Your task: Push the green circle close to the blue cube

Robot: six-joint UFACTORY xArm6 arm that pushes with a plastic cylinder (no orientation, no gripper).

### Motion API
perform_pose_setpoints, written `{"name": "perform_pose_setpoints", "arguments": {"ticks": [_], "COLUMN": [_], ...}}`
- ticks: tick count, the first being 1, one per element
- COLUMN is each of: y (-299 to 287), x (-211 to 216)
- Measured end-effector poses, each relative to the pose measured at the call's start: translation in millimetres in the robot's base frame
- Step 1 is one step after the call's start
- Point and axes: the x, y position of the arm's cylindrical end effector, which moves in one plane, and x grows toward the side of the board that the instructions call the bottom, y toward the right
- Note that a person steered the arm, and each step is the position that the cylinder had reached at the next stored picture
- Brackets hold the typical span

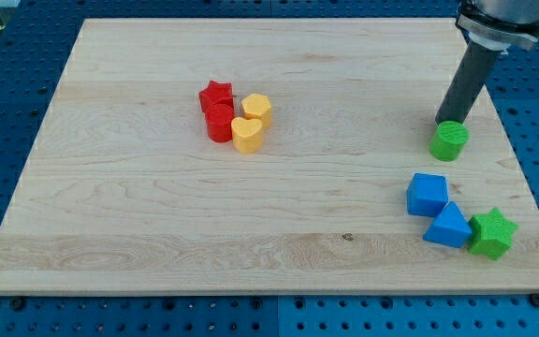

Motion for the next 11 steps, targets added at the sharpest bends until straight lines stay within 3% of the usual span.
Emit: {"name": "perform_pose_setpoints", "arguments": {"ticks": [3,6,11], "y": [-0.5,-7.2,-10.2], "x": [49.8,30.6,68.2]}}
